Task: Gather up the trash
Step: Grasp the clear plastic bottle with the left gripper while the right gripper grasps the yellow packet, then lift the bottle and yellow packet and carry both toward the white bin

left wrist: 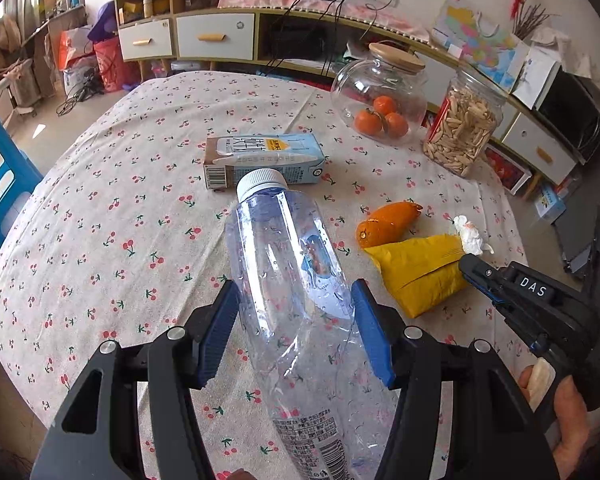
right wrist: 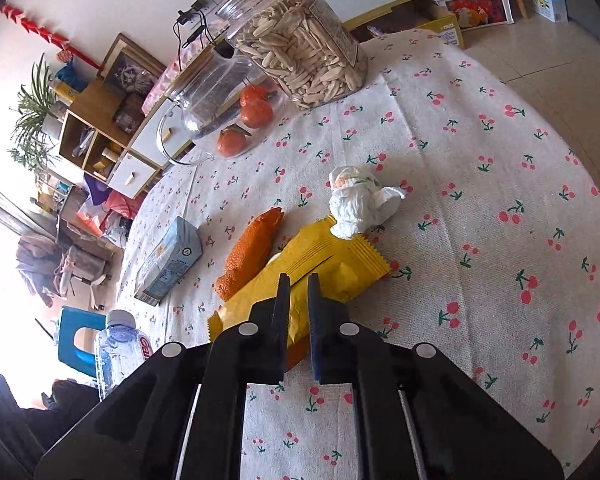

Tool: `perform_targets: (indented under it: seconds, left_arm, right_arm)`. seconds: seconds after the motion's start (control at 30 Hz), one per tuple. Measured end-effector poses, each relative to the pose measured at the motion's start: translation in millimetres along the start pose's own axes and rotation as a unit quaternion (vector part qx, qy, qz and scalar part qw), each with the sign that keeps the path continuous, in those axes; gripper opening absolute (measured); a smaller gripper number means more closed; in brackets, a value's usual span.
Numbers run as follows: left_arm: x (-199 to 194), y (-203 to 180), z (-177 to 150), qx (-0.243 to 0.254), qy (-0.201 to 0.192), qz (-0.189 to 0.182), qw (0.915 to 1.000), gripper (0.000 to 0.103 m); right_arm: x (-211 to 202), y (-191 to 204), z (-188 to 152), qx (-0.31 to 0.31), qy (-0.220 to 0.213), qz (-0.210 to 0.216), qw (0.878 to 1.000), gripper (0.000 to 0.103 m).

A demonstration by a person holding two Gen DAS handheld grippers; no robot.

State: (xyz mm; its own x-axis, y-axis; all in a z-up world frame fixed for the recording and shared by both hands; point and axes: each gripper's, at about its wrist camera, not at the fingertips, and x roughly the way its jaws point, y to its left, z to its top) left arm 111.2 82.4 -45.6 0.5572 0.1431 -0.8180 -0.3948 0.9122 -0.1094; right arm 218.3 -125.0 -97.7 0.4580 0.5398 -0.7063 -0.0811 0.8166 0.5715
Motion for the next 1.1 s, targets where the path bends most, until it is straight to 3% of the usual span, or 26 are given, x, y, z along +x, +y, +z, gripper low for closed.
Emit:
perform_targets:
  seconds: [0.27,0.33,0.37,0.4,0.47,0.67,0.73,0.77,0.8,0.83,0.9,1.1]
  left_arm:
    - [-4.4,11.3,6.6,-0.018,-0.009,0.001,0.9998,0.058]
    - [-4.3,13.7,7.5,-0.025,-0.008,-0.001,0.9997,0.058]
    - [-4.2,14.4,7.6,-0.028,-0.006,-0.003,0.9996,0.058]
    - [-3.9,14.5,7.5,-0.029,-0.005,-0.004,0.9996,0.058]
    - [-3.6,15.0,6.2,-0.026,-0.004,-0.004,0.9996,0.058]
    - [2.1,24.6,6.1,-0.036,0.008,-0.004,0.9993,0.058]
    - [4.3,26.6,6.3,-0.041,0.013,-0.007,0.9991,0.058]
    - [4.7,27.0,6.5,-0.041,0.014,-0.007,0.9991,0.058]
    - [4.8,27.6,6.6,-0.041,0.013,-0.005,0.9991,0.058]
    - [4.7,28.3,7.0,-0.041,0.011,-0.004,0.9991,0.058]
    - [3.9,30.8,8.4,-0.044,0.009,-0.003,0.9990,0.058]
    - [-7.4,31.7,11.9,-0.041,-0.019,0.010,0.9989,0.058]
  right_arm:
    - [-21.7,-2.0,2.9,0.011,-0.006,0.033,0.999,0.004]
    - [-22.0,-6.8,1.6,0.031,0.005,0.036,0.999,0.008]
    - [-19.7,-8.7,0.7,0.037,0.009,0.035,0.999,0.018]
    - [-17.3,-10.6,0.0,0.043,0.012,0.032,0.999,0.041]
    - [-12.3,-13.8,-1.4,0.058,0.006,0.022,0.998,0.064]
    - [18.5,-9.4,1.5,0.063,0.015,0.018,0.998,0.070]
    - [28.3,-8.6,0.4,0.061,0.021,0.018,0.998,0.067]
    - [31.1,-7.1,0.1,0.055,0.020,0.019,0.998,0.048]
    - [33.4,-4.7,0.3,0.043,0.020,0.018,0.999,0.019]
    - [35.3,-2.0,0.1,0.032,0.022,0.024,0.999,0.009]
    - [30.3,5.2,-1.0,0.014,0.013,0.030,0.999,0.001]
    - [1.5,37.3,-3.5,-0.063,-0.020,0.031,0.997,0.001]
